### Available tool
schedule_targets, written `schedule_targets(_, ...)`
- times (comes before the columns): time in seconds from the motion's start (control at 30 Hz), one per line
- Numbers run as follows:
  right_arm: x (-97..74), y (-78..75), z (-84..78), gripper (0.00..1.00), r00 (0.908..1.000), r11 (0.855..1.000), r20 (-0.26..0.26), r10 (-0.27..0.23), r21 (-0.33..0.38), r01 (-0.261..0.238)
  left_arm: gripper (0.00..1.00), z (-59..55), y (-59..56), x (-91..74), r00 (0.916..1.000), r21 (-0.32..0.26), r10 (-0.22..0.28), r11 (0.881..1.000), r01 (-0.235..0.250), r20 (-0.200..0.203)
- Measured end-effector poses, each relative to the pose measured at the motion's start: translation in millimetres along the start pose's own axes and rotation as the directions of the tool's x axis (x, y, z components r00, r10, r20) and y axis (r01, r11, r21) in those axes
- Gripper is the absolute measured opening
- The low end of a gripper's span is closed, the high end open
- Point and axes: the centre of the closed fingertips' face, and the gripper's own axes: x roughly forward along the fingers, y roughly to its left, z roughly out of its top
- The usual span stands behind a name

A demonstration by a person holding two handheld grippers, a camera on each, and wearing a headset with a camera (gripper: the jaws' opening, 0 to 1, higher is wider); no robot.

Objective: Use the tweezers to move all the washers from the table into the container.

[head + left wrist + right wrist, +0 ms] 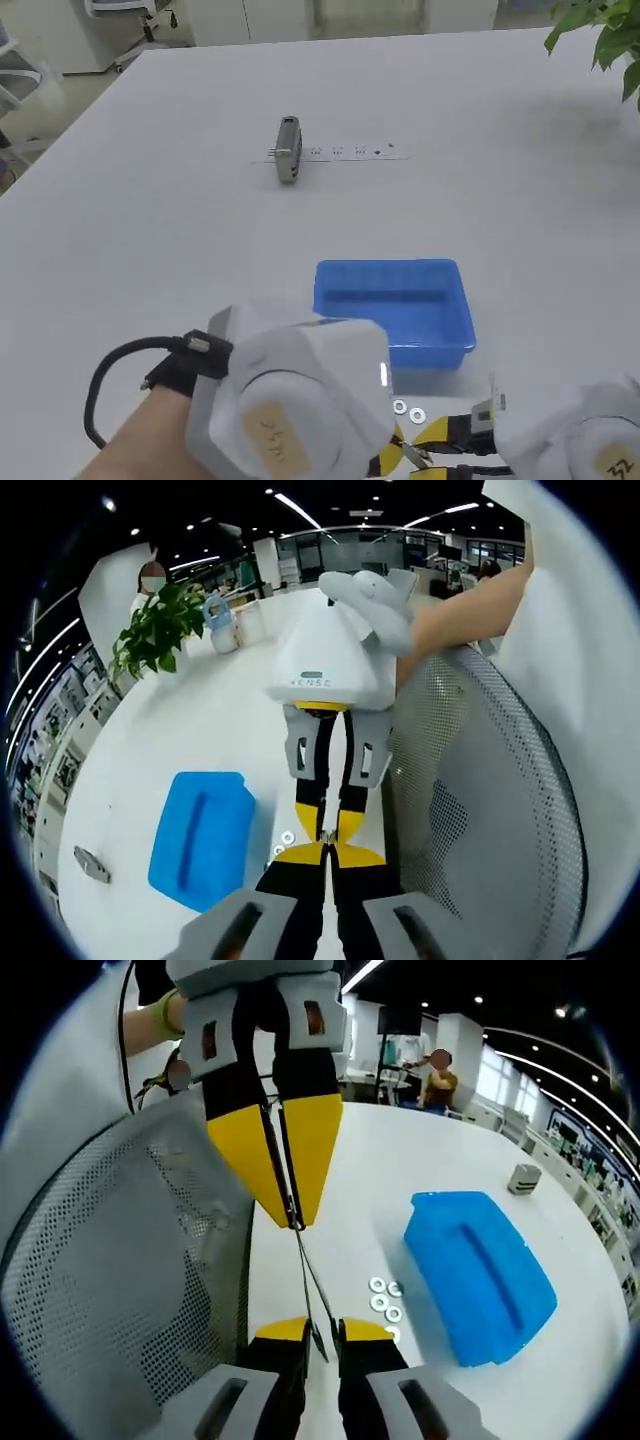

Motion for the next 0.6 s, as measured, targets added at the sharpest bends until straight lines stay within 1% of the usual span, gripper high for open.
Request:
schedule_targets(0.13,-0.9,-1.4,3.7,0.07,0.9999,1.0,0.013,0.004,-0.008,-0.004,0.0,2.7,3.9,-3.4,1.0,-0.005,-0.005,1.0,0.005,0.006)
schedule_targets(0.2,-1.6,-4.9,8.0,0.06,0.9995,1.0,0.031,-0.005,-0.008,0.006,0.0,5.7,7.9,-5.4,1.0,-0.013,-0.001,1.0,0.001,0.009)
schedule_targets(0.3,-1.6,-16.4,11.5,0.07,0.9975,0.999,0.059,-0.039,0.02,0.038,0.0,6.7,16.2,-5.6,1.0,0.005,0.007,1.0,-0.007,-0.007)
schedule_targets(0.33,-1.9,-21.3,12.1,0.07,0.9964,0.998,0.066,-0.055,0.028,0.053,0.0,6.8,20.5,-5.4,0.9998,0.014,0.009,1.0,-0.008,-0.016)
schedule_targets(0.4,-3.0,-29.1,13.0,0.07,0.9939,0.996,0.077,-0.079,0.038,0.076,0.0,8.4,28.0,-5.1,0.9997,0.023,0.011,1.0,-0.011,-0.023)
schedule_targets(0.47,-3.7,-33.1,13.9,0.07,0.9926,0.996,0.091,-0.081,0.053,0.077,0.0,10.5,34.7,-4.8,0.9997,0.024,0.008,1.0,-0.008,-0.025)
schedule_targets(0.6,-3.1,-39.9,13.9,0.08,0.9897,0.994,0.108,-0.093,0.071,0.086,0.0,12.4,43.6,-2.9,0.9996,0.025,0.007,1.0,-0.006,-0.029)
